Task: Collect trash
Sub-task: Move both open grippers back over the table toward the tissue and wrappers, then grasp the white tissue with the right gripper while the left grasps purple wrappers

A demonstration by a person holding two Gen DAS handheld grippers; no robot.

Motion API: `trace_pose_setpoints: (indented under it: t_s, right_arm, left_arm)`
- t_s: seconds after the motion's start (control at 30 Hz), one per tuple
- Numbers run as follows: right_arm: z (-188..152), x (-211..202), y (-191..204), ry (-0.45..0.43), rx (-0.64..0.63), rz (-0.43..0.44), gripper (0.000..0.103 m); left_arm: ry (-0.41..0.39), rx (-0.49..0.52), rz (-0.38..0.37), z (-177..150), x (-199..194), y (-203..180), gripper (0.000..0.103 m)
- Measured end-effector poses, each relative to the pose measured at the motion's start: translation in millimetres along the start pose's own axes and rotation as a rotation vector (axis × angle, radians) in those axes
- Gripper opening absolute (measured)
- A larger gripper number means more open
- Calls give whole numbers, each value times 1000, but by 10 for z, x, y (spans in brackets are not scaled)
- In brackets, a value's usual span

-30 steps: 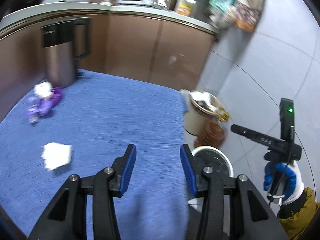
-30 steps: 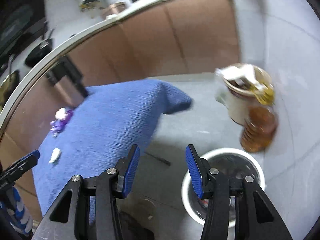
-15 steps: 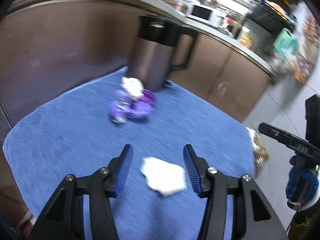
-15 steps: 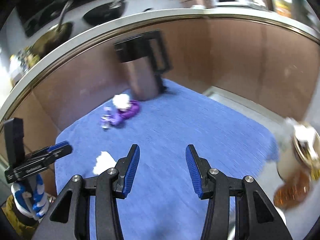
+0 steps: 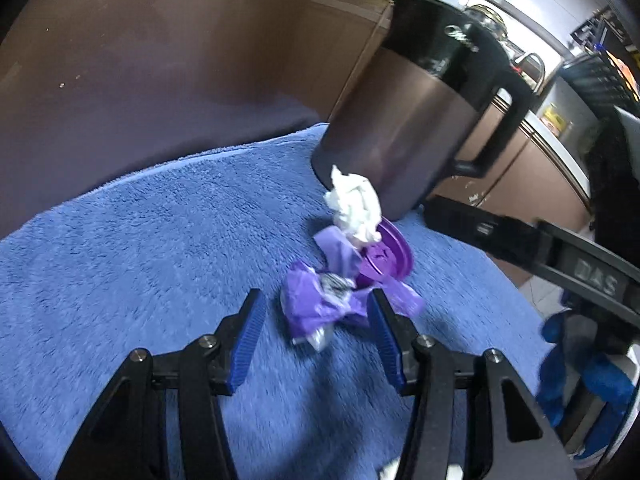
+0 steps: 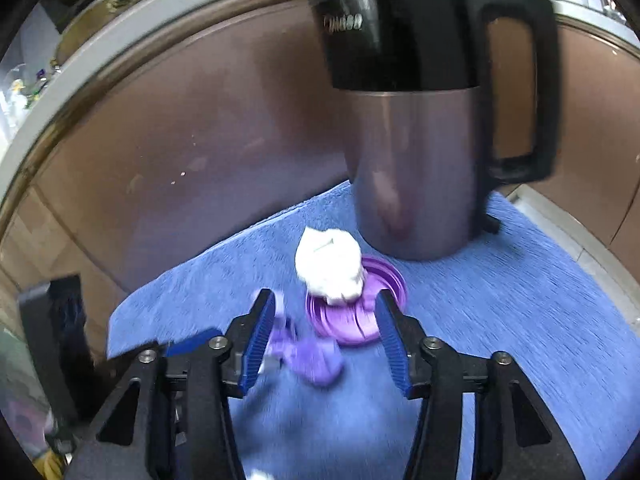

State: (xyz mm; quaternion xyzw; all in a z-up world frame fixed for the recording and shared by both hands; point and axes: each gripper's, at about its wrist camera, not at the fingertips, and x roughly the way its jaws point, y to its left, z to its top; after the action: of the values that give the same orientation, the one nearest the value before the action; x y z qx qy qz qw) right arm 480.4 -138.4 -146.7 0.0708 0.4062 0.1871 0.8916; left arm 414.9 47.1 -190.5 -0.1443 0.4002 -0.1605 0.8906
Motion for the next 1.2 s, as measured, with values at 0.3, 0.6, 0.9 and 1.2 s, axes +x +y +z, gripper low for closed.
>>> trace_pose_setpoints:
  t_s: [0.3,0.6,0.9,1.2]
  right_arm:
    - [188,661,65,11,-18,-44,66]
    - [183,937,96,63,-66,-117,39]
    - [96,491,106,-6,-80,-106,15]
    - [-139,-922,171,-127,-112,-111,15]
  left_arm:
    - [1,-57,-56,32,201,159,43]
    - [-12,-28,-87,-33,103,91,34]
    - [-53,-11,-93,-86,-27,109,26]
    - [-65,-35,-49,-194,-378,124,24]
